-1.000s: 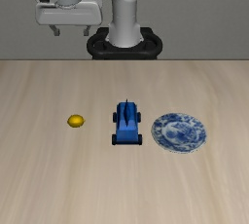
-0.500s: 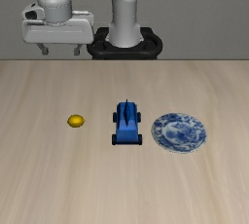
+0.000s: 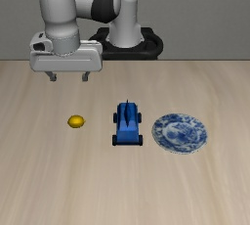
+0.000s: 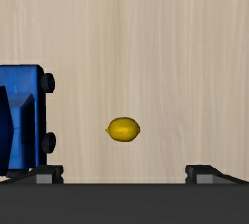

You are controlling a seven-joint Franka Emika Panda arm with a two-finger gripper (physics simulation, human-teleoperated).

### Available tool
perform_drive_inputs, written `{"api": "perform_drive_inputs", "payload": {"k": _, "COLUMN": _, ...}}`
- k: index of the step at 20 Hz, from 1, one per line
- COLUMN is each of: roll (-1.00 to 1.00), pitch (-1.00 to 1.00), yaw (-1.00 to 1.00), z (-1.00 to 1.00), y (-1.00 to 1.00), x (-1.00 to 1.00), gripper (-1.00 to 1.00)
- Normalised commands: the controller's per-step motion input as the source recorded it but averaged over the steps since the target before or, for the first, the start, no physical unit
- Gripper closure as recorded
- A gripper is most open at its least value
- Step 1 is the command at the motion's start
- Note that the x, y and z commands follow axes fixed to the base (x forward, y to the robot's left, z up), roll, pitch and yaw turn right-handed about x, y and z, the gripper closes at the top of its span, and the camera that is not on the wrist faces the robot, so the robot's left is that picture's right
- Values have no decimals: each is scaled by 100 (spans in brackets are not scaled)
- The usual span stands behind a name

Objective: Pick up the lemon and put it on the plate

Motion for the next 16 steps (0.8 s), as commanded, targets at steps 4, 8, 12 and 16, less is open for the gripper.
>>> {"api": "perform_drive_inputs", "payload": {"k": 4, "roll": 0, "pitch": 0, "yaw": 0, "z": -100, "y": 0, "x": 0, "gripper": -100}}
{"api": "perform_drive_inputs", "payload": {"k": 8, "roll": 0, "pitch": 0, "yaw": 0, "z": -100, "y": 0, "x": 0, "gripper": -100}}
{"api": "perform_drive_inputs", "payload": {"k": 12, "roll": 0, "pitch": 0, "yaw": 0, "z": -100, "y": 0, "x": 0, "gripper": -100}}
{"api": "perform_drive_inputs", "payload": {"k": 16, "roll": 0, "pitch": 0, "yaw": 0, "z": -50, "y": 0, "x": 0, "gripper": 100}}
